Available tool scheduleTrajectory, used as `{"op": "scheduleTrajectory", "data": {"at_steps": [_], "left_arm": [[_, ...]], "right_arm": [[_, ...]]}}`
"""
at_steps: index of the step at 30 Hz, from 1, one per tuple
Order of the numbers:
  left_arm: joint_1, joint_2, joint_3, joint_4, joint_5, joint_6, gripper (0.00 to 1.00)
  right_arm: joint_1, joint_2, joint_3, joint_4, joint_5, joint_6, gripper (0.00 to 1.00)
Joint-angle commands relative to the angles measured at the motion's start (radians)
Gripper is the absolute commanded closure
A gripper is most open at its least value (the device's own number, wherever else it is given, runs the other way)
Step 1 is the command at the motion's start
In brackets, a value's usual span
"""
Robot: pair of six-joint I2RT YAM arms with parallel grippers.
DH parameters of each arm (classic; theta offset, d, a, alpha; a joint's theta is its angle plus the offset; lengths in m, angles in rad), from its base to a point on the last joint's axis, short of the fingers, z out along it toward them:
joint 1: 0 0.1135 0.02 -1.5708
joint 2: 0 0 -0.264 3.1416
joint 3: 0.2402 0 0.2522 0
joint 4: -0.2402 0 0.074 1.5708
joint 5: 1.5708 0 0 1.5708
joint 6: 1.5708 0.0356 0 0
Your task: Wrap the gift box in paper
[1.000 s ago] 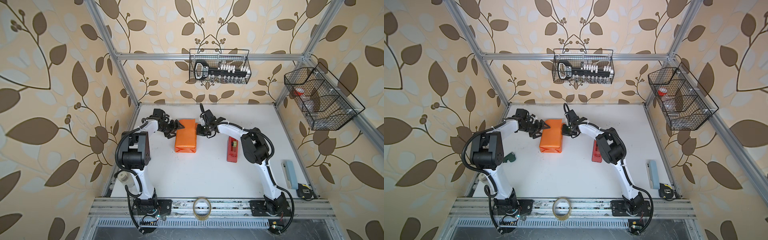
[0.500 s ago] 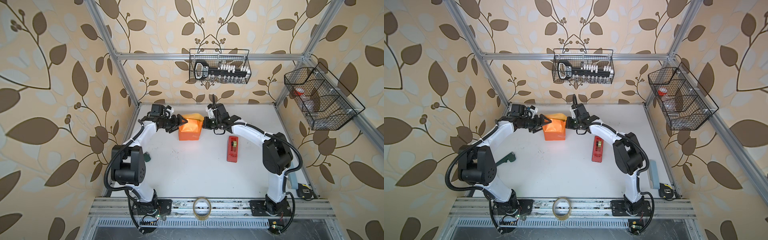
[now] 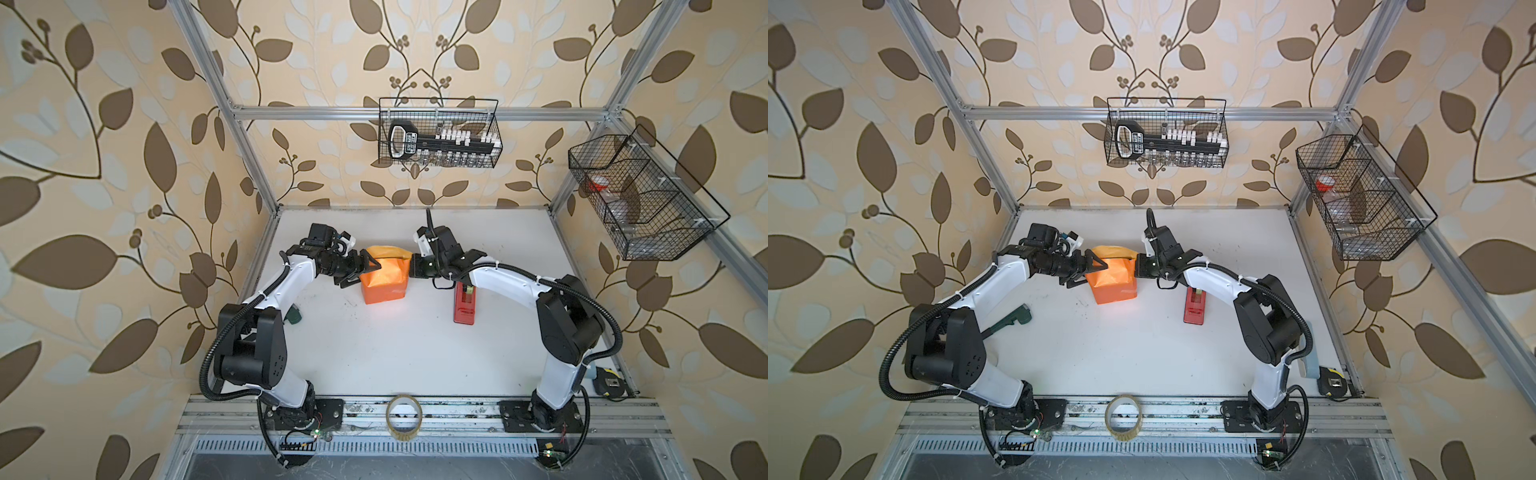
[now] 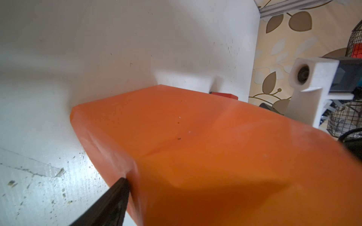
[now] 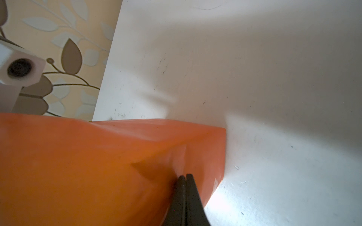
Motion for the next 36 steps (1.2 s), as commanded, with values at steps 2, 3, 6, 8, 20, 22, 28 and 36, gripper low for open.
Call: {"op": "scheduleTrajectory", "data": {"at_steps": [2,3,6,8,20,22,28,36], "left_arm": [[-0.028,-0.064,0.077,-0.069,0.063,0.103,0.07],[-0.026,-0.072,0.085,-0.079,0.051,0.121,0.05],[-0.014,-0.088,0.086,-0.067,-0.006,0.133,0.01],[0.008,-0.089,0.079,-0.052,-0.049,0.122,0.01],[0.093,-0.218,0.17,-0.295,-0.114,0.269,0.01],[0.135,-0.237,0.16,-0.308,-0.12,0.263,0.09],[0.19,-0.248,0.052,-0.205,-0.062,0.199,1.0],[0.159,-0.191,-0.066,-0.045,0.062,0.066,1.0]], "right_arm": [[0.022,-0.079,-0.04,0.005,-0.032,-0.001,0.94],[0.016,-0.09,-0.049,0.002,-0.029,-0.004,0.93],[-0.004,-0.128,-0.082,-0.001,-0.019,-0.012,0.92],[-0.018,-0.135,-0.08,-0.02,-0.029,-0.013,0.89],[-0.129,-0.334,-0.195,-0.1,-0.004,-0.084,0.75],[-0.145,-0.34,-0.197,-0.109,-0.04,-0.094,0.79],[-0.142,-0.289,-0.162,-0.078,-0.167,-0.112,1.0],[-0.076,-0.168,-0.071,-0.074,-0.217,-0.131,1.0]]}}
